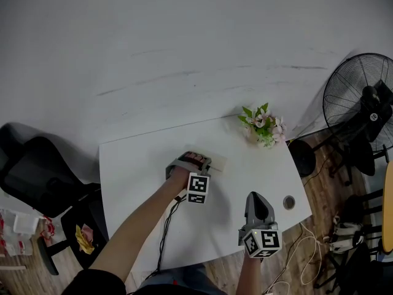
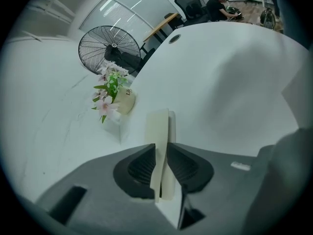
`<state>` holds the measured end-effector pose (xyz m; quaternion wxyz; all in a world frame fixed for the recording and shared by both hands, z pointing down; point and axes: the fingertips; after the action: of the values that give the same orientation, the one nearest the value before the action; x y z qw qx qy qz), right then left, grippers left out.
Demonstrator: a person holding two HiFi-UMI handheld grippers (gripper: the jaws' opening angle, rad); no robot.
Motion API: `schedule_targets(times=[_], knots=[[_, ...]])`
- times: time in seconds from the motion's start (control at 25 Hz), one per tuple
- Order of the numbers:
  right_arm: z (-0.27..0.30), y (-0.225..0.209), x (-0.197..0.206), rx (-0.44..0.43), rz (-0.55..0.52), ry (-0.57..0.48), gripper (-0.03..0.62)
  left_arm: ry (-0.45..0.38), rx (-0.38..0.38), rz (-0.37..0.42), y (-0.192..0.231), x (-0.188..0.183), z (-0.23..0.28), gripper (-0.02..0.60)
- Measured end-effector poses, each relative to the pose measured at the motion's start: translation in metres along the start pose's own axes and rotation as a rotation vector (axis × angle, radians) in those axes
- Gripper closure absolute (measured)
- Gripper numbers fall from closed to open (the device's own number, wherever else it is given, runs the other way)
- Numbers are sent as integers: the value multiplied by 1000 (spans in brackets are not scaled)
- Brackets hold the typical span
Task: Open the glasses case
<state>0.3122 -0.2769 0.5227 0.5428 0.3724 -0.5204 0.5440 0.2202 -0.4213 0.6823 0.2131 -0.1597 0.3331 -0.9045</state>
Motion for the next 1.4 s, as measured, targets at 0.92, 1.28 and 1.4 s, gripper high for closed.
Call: schedule_targets(times=[0.92,1.28,1.4], knots=[[-2,-11,8,31,5,27,583,-7,-134,-34,76,0,20,561],[0,-11,7,27,8,24,583,-43,-155,-98,81,-2,15,567],[1,-8,6,21,6,20,583,-78,-181,-146,88,-6,2,568]])
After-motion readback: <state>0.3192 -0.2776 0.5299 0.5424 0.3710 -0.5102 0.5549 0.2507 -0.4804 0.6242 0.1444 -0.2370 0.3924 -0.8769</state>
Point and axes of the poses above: the fingertips, and each gripper's own axes: z forward along the fingers, y to its left, x out of its underside
